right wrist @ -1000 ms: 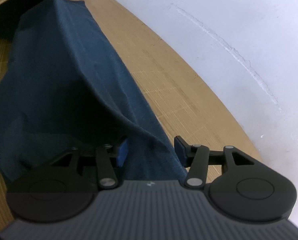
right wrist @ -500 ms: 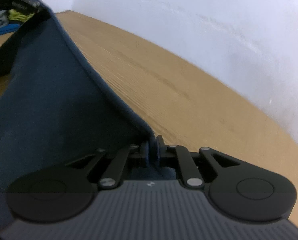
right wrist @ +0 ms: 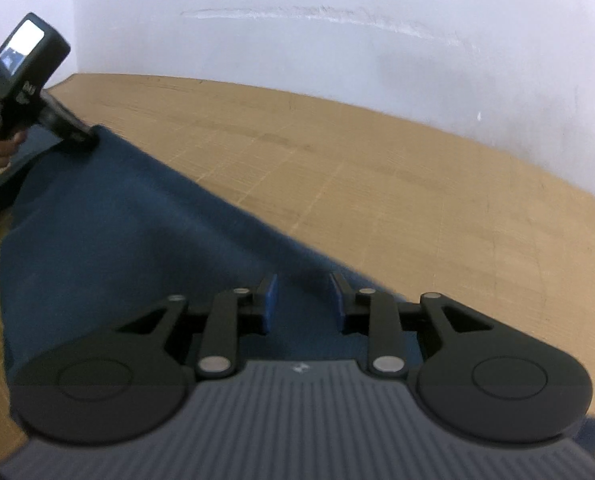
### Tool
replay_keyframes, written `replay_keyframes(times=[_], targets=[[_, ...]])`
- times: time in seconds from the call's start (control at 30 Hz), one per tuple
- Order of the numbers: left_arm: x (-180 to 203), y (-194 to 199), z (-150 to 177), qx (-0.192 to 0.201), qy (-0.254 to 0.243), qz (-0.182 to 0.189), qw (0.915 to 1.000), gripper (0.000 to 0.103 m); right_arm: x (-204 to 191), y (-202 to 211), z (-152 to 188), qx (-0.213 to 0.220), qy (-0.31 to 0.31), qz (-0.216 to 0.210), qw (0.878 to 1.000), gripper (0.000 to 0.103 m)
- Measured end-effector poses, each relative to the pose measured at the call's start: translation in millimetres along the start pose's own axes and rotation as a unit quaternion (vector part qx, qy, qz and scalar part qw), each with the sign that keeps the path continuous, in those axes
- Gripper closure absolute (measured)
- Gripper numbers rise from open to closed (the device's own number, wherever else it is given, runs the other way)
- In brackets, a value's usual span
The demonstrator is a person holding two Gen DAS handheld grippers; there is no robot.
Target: Fold clothes
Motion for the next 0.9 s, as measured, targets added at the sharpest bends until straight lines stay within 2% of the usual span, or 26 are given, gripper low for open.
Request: replay_keyframes(times=[0.07,0.13,0.23,0.27,0.33,0.4,0.47,0.6,0.63,0.7,0.8,0.9], targets=[[0.9,-6.5,-6.0,-0.004,-0.006,0.001,1.0,0.092,-2.4,-6.6,21.5,-0.027,-0.004,0.001,1.0,0.073],[6.3,-13.1,-4.9,-0.022,-0.022,0.003,0.9995,0.092,-12.9,-28.8,11.1,-0.023,-0.023,0.009,0.999,0.073],[9.1,-23.2,1.2,-0.034,-0.044,-0.003,0.9985,0.086,7.7,-44.0,0.5,-0.027,-0.091,0.056,0.994,0.073],[9.3,-24.0,3.4,-0.034,-0.053,-0.009,0.998,0.08,16.0,-42.0,-1.2,-0.034,-0.114,0.081,0.99,0.072],[9.9,-24.2,6.2,-0.028,-0.078,-0.017,0.9964,0.076,26.1,-21.8,-1.4,-0.027,-0.14,0.107,0.984,0.072],[11.9,-23.4,8.4,-0.019,-0.11,-0.026,0.9934,0.074,36.2,15.3,7.8,-0.014,-0.156,0.131,0.979,0.072],[13.9,-23.3,9.5,-0.013,-0.132,-0.033,0.9905,0.074,58.5,65.6,40.5,-0.022,-0.179,0.16,0.97,0.07],[19.2,-23.5,10.9,-0.008,-0.166,-0.051,0.9848,0.075,84.0,147.2,120.9,-0.086,-0.249,0.204,0.943,0.048],[20.6,-22.7,11.6,-0.006,-0.172,-0.054,0.9836,0.075,83.5,162.5,140.3,-0.107,-0.274,0.21,0.932,0.047],[22.7,-22.7,12.7,-0.006,-0.188,-0.058,0.9804,0.076,73.5,170.7,166.9,-0.135,-0.345,0.186,0.91,0.047],[28.0,-22.2,14.6,-0.01,-0.222,-0.066,0.9727,0.076,60.5,156.5,190.1,-0.134,-0.442,0.157,0.873,0.047],[29.3,-19.6,16.4,-0.013,-0.223,-0.061,0.9727,0.076,64.9,137.5,178.7,-0.088,-0.477,0.16,0.86,0.047]])
Point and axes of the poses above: each gripper's, at about its wrist camera, not at the fingertips, and y roughly against the way its jaws point, x to its right, z to its underside, the point moved 10 cm from there along -y, roughly the way its jaws point, and after that the axes turned 15 degrees about z, right-handed, at the moved point
